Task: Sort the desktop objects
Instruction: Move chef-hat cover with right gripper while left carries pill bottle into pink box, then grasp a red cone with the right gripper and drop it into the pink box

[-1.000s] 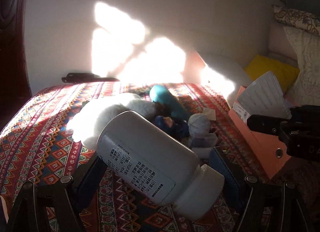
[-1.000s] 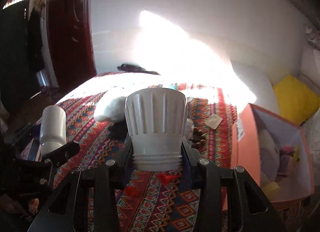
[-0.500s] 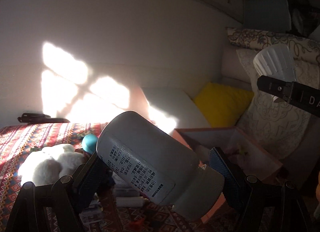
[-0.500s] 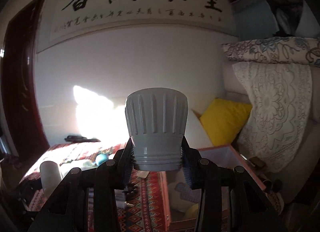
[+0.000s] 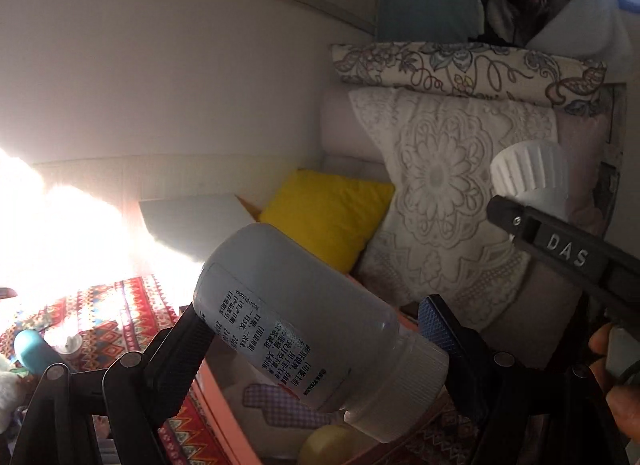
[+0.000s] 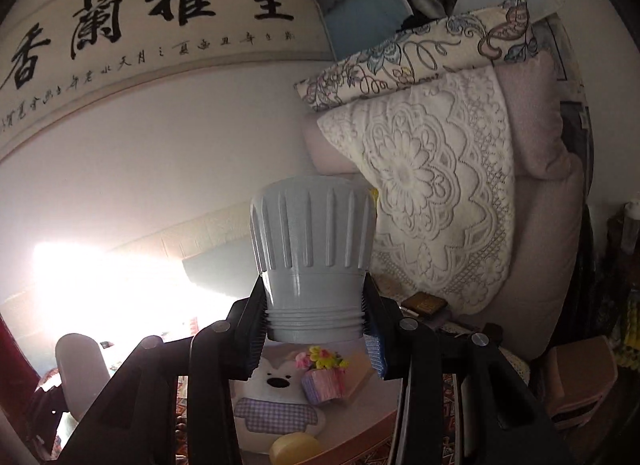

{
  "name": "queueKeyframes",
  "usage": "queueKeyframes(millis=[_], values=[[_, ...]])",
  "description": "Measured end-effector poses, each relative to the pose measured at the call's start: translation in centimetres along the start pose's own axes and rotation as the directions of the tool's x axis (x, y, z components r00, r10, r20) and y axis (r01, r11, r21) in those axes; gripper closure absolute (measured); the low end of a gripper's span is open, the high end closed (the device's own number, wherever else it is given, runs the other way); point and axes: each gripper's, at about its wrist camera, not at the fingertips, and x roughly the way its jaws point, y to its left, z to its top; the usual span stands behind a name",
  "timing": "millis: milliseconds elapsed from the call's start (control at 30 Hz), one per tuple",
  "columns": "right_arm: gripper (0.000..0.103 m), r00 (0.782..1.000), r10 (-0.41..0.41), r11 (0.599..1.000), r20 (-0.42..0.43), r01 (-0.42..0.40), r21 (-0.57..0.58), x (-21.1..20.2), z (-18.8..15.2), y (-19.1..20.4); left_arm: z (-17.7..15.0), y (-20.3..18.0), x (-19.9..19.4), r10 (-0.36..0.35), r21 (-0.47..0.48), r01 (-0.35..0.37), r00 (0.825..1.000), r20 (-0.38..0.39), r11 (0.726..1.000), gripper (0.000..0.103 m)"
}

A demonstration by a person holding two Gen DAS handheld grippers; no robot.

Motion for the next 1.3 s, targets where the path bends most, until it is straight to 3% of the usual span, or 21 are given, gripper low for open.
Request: queueKeyframes(millis=[133, 167, 200, 233, 300, 367, 467, 600, 667, 733, 800, 900, 1033, 1100, 1167, 1233, 1300], values=[[0.058, 0.992, 0.070, 0.997, -0.101, -0.074, -0.033, 4.5, -1.8, -0.2, -0.3, -0.9, 3.9, -0.013, 0.016, 0.014, 0.998, -0.063, 1.000, 0.017], [0.052, 0.984, 0.093, 0.994, -0.152, -0.102, -0.048, 6.1, -2.5, 0.1, -0.6, -1.0, 5.1, -0.009, 0.033, 0.013, 0.994, -0.106, 0.999, 0.017], [0.028, 0.979, 0.083, 0.993, -0.188, -0.096, -0.062, 7.3, -3.2, 0.2, -1.0, -1.0, 6.4, 0.002, 0.046, 0.005, 0.988, -0.152, 0.999, 0.014], [0.012, 0.974, 0.061, 0.994, -0.218, -0.079, -0.077, 8.4, -3.9, 0.3, -1.4, -1.0, 7.4, 0.020, 0.054, -0.010, 0.982, -0.187, 0.998, 0.008], [0.010, 0.974, -0.001, 0.992, -0.227, -0.028, -0.125, 9.0, -4.6, 0.6, -2.1, -0.8, 8.1, 0.079, 0.072, -0.065, 0.975, -0.209, 0.995, 0.004], [0.010, 0.979, -0.006, 0.990, -0.203, -0.022, -0.136, 8.4, -4.5, 0.9, -2.1, -0.5, 7.6, 0.097, 0.063, -0.087, 0.976, -0.194, 0.994, 0.003], [0.008, 0.982, 0.048, 0.992, -0.181, -0.068, -0.108, 7.2, -4.2, 1.4, -1.5, 0.4, 6.1, 0.097, 0.027, -0.094, 0.980, -0.172, 0.995, 0.001], [0.005, 0.983, 0.088, 0.984, -0.159, -0.110, -0.141, 5.9, -4.2, 3.7, -1.1, 2.0, 3.3, 0.152, 0.018, -0.151, 0.978, -0.143, 0.988, 0.001], [0.004, 0.976, 0.141, 0.975, -0.169, -0.166, -0.145, 5.4, -4.7, 5.5, -2.0, 3.7, 1.2, 0.191, 0.005, -0.192, 0.971, -0.142, 0.981, 0.001], [0.003, 0.953, 0.224, 0.957, -0.204, -0.255, -0.141, 5.2, -5.6, 7.6, -3.2, 5.8, -0.8, 0.236, -0.011, -0.240, 0.960, -0.153, 0.971, 0.001], [0.003, 0.915, 0.314, 0.927, -0.254, -0.353, -0.126, 5.4, -7.2, 10.0, -5.4, 8.7, -2.5, 0.293, -0.029, -0.303, 0.937, -0.189, 0.952, 0.001], [0.003, 0.828, 0.427, 0.872, -0.364, -0.484, -0.077, 6.4, -10.8, 14.0, -10.1, 14.0, -4.9, 0.362, -0.052, -0.387, 0.896, -0.259, 0.921, 0.001], [0.004, 0.669, 0.465, 0.804, -0.579, -0.593, -0.040, 8.6, -18.6, 19.8, -17.4, 19.5, -6.4, 0.398, -0.028, -0.446, 0.823, -0.405, 0.895, 0.001], [0.006, 0.582, 0.417, 0.804, -0.698, -0.595, -0.017, 10.0, -22.8, 21.7, -20.8, 21.0, -6.4, 0.362, -0.017, -0.419, 0.804, -0.472, 0.908, 0.001], [0.011, 0.497, 0.341, 0.821, -0.798, -0.571, -0.005, 11.1, -26.5, 22.9, -23.5, 21.6, -6.1, 0.330, 0.005, -0.381, 0.794, -0.511, 0.924, 0.001], [0.025, 0.422, 0.300, 0.814, -0.856, -0.581, -0.001, 11.6, -29.2, 23.8, -25.0, 21.6, -5.5, 0.299, 0.013, -0.342, 0.801, -0.519, 0.940, 0.001], [0.030, 0.378, 0.287, 0.810, -0.880, -0.586, 0.013, 11.8, -30.8, 24.3, -26.0, 21.6, -4.9, 0.258, -0.010, -0.310, 0.809, -0.528, 0.951, 0.002]])
